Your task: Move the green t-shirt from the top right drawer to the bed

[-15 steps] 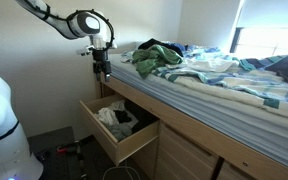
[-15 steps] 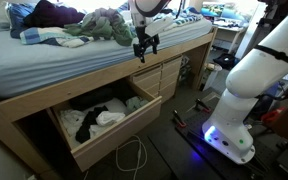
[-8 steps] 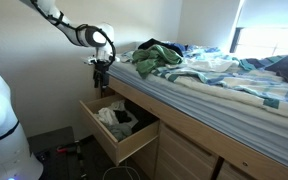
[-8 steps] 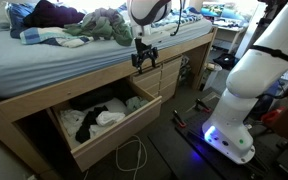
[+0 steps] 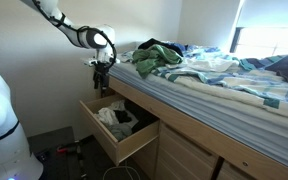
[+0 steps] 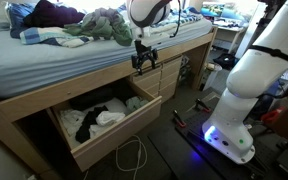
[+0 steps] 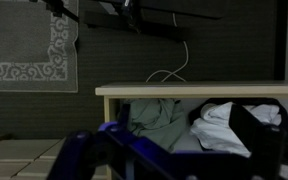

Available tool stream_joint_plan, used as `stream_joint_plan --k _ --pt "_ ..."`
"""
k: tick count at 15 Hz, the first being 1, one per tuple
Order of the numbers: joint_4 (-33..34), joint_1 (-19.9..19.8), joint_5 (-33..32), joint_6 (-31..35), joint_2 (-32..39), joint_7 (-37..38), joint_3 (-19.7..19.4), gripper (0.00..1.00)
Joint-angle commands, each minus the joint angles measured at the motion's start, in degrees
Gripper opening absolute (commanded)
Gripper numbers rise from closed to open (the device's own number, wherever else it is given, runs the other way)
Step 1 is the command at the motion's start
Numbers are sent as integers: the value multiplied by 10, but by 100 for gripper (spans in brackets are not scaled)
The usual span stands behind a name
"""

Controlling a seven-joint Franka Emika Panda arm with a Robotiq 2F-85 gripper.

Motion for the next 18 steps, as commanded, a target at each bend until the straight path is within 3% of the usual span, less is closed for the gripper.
stream_joint_plan --k 1,6,11,16,18 --pt "-19 11 3 51 28 2 -4 100" --pt "-41 27 -23 143 116 32 1 100" --pt "-38 43 -74 202 202 121 -21 100" --pt "-12 71 -116 220 245 182 -52 100" --pt "-20 70 -99 215 241 156 -52 100"
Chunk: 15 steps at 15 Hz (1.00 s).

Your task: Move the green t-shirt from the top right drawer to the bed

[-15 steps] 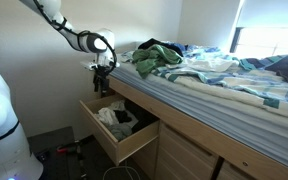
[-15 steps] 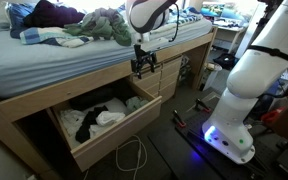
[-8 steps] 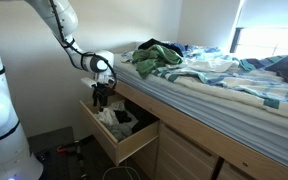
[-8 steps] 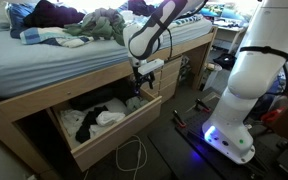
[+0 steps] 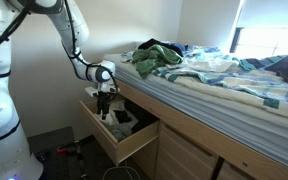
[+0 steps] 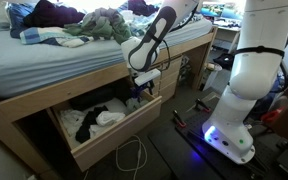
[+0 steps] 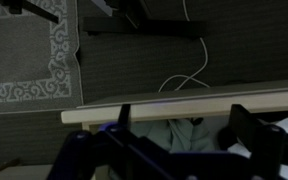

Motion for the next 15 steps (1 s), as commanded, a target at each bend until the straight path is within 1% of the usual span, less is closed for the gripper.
stream_joint_plan --k 1,5,6,7,9,10,12,13,14,15 --pt "3 11 4 -1 1 -4 -10 100" --pt "3 11 4 -1 3 -5 -11 100" --pt "7 14 -2 5 10 19 -19 100" --pt "8 14 -9 34 22 26 -23 100" --pt "12 15 -3 99 47 28 -30 100" --pt "16 23 -16 136 64 36 -40 100" --pt "25 32 -5 212 101 26 -51 100" --pt "32 55 -28 245 119 43 -74 100" --pt "39 75 -32 286 139 51 -94 100" --pt "47 104 -44 316 155 67 -125 100"
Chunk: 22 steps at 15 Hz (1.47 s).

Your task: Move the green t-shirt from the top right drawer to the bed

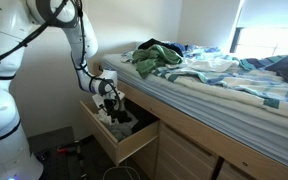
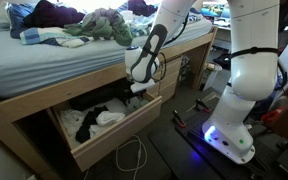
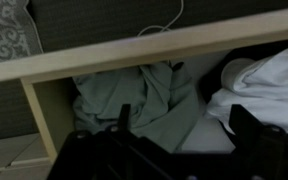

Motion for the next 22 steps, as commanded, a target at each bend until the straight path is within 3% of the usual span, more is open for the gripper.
stream_joint_plan --k 1,4,7,10,14,15,17,22 --pt "38 87 -27 98 66 54 -84 100" --pt "61 166 -8 136 113 71 -163 100" --pt "80 226 19 132 155 80 -222 100" --pt "97 248 55 125 191 75 -238 100" --pt "115 246 95 123 224 66 -224 100" --pt "117 247 101 124 231 66 -225 75" --pt "119 250 112 126 234 66 -228 68" --pt "110 257 131 120 210 67 -241 27"
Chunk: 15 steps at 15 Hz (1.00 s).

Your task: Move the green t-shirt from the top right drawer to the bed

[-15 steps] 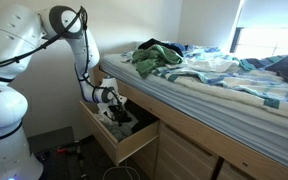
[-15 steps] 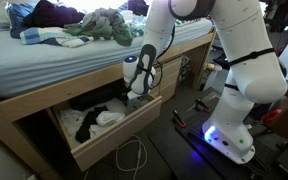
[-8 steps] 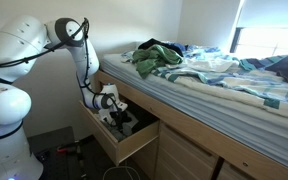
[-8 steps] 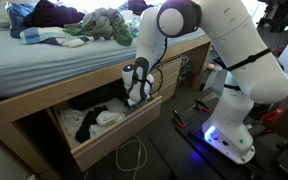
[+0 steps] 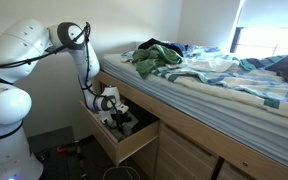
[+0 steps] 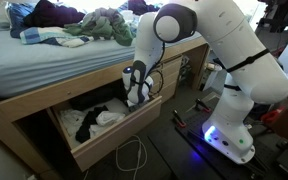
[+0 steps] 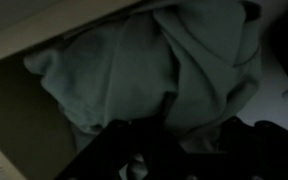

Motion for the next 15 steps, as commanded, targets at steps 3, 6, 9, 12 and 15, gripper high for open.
stream_joint_plan --k 3,6,9,12,15 --pt "-17 0 17 -30 -51 -11 0 6" --pt "-30 1 6 -72 -95 -17 4 2" --pt "-49 17 -22 -137 -156 -5 -2 5" --pt "-68 40 -82 -196 -225 28 -16 5" --pt "-78 42 -167 -254 -304 74 -10 5"
